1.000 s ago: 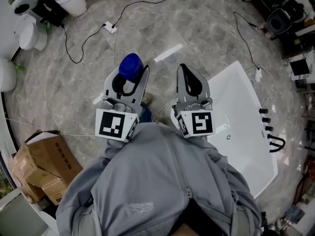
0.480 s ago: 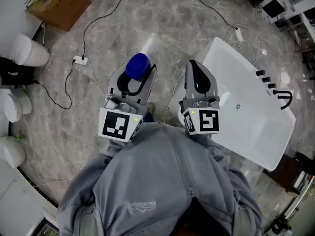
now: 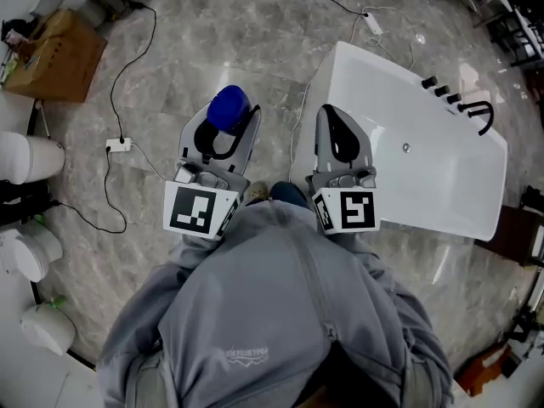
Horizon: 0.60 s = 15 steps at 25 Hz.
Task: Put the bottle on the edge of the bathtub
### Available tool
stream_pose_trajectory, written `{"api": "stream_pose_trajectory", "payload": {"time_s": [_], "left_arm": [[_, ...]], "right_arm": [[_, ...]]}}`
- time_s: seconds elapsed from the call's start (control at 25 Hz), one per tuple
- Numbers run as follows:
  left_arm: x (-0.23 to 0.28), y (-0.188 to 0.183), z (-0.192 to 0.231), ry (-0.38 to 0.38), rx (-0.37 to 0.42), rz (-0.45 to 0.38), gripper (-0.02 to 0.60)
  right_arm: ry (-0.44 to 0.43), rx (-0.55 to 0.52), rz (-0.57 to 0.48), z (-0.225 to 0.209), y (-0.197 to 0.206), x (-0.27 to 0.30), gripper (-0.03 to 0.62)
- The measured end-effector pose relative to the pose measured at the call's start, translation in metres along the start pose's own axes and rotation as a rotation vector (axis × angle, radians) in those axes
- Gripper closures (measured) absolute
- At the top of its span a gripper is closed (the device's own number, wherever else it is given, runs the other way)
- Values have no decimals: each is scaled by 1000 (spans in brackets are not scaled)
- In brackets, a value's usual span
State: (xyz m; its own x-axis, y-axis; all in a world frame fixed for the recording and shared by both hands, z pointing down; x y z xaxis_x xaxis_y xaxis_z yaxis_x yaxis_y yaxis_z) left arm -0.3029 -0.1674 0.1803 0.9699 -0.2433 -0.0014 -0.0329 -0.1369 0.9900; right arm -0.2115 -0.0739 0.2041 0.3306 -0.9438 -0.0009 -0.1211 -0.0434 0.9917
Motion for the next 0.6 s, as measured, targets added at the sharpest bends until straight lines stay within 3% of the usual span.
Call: {"api": "stream_pose_trajectory", "payload": {"time_s": [0.6], "left_arm": [[77, 16, 11, 108, -39, 6, 430]], "right_arm": [[112, 9, 0, -54, 3, 41, 591]]}}
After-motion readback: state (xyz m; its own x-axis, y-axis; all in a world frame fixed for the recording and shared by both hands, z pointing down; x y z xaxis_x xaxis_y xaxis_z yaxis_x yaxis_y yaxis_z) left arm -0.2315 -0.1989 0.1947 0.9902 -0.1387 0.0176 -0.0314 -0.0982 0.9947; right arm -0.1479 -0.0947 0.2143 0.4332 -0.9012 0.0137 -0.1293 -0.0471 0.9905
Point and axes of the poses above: the fingertips, and each gripper's own axes: x forward along the fingers, z to its left, y out of its underside, the point moved 1 cm from there along -x, backward along the fingers, and after that the axes turned 10 degrees about x, right-handed, at the moved point
